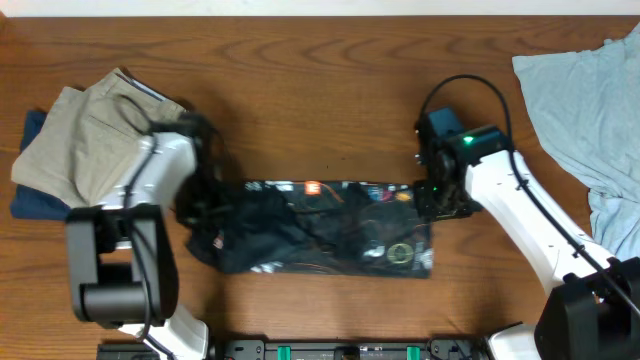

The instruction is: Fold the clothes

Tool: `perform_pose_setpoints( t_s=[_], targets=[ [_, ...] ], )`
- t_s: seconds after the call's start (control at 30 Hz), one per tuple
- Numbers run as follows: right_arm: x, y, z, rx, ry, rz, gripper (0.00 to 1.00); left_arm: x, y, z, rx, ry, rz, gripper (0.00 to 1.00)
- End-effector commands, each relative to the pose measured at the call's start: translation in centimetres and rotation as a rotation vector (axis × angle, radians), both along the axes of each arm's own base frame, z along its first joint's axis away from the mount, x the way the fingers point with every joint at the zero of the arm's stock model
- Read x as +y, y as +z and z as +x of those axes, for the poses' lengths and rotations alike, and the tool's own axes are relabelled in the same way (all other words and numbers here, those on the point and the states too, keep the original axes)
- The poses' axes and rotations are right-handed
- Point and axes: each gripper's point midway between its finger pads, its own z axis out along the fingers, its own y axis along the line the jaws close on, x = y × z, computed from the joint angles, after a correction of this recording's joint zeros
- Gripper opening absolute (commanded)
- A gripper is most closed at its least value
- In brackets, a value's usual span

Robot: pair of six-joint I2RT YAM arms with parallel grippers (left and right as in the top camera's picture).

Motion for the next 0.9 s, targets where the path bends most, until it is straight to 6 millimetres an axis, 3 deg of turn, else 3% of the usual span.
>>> perform_pose_setpoints(
  t_s=[0.0,0.1,0.33,0.63,0.87],
  targets=[
    [-2.1,0.6,0.9,-0.031,-0.081,-0.043,0.32,3.9,3.8,2.0,-0.096,0.095,0.107,0.06],
    [-2.9,0.6,1.1,-0.03,-0.111,-0.043,0.33,3.3,6.0,2.7,-0.128,0.156,0.039,0.06],
    [-3.5,0.6,1.2,-0.029,-0.122,-0.043,0.35,-7.0,10.1,2.6,-0.186,0.079,-0.351,0.06],
    [-3.5,0.6,1.2,-0.029,-0.115,-0.043,0.35,-17.1,10.2,-0.6,-0.166,-0.266,-0.396,0.06],
    [-3.5,0.6,1.2,-0.031,-0.116,-0.042,0.35,-20.5,9.3,-2.1,-0.213,-0.38,-0.264,0.08]
  ],
)
